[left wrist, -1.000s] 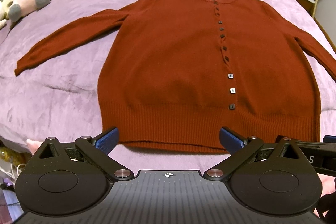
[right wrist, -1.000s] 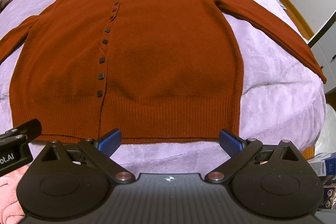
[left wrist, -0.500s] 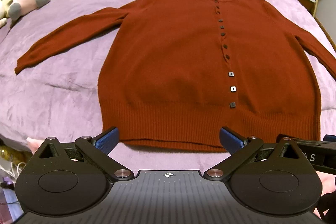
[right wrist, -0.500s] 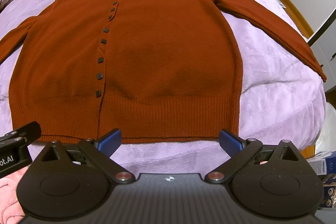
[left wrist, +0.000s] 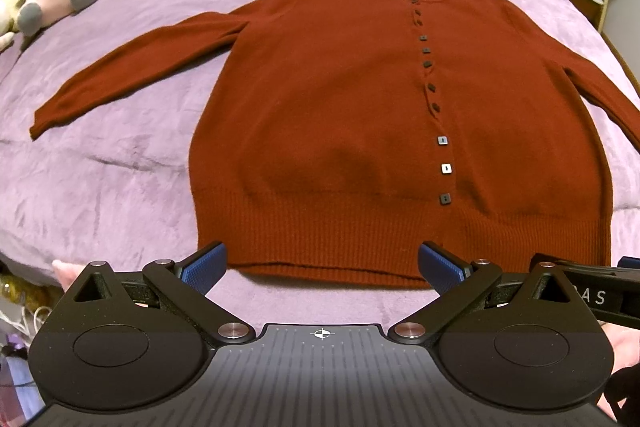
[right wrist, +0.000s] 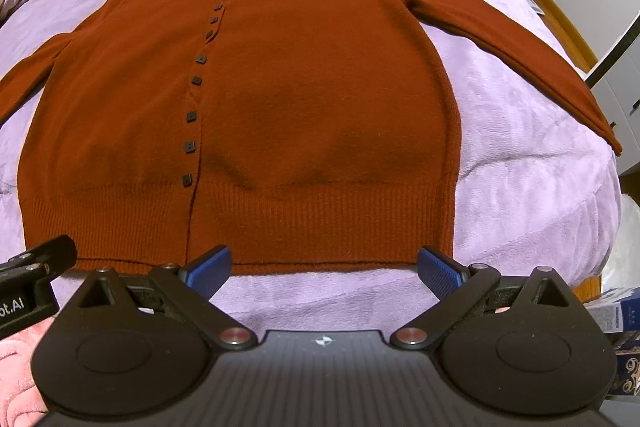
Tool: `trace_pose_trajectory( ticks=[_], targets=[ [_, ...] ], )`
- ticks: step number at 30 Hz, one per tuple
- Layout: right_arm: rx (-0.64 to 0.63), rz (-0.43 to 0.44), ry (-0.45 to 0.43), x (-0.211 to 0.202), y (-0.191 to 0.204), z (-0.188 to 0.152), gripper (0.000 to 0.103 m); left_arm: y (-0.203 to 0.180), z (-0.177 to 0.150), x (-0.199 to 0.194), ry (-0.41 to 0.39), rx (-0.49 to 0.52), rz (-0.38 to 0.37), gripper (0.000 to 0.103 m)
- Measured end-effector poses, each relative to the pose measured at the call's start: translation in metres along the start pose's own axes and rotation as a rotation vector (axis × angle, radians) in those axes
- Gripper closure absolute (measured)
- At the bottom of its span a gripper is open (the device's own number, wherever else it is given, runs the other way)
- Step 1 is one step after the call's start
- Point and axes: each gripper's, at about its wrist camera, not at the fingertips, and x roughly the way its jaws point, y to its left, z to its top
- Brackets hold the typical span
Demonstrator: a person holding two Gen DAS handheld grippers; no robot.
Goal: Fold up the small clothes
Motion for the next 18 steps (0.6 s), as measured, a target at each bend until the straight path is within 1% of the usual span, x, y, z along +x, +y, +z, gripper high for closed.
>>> trace_pose_trajectory(
  ticks=[18],
  targets=[
    [0.007,-0.009,0.001,-0.0013,-0.0002,0.0014,0.004,0.0024,0.0016,0.0026,0.019,-0.011,0.001,0.000]
  ],
)
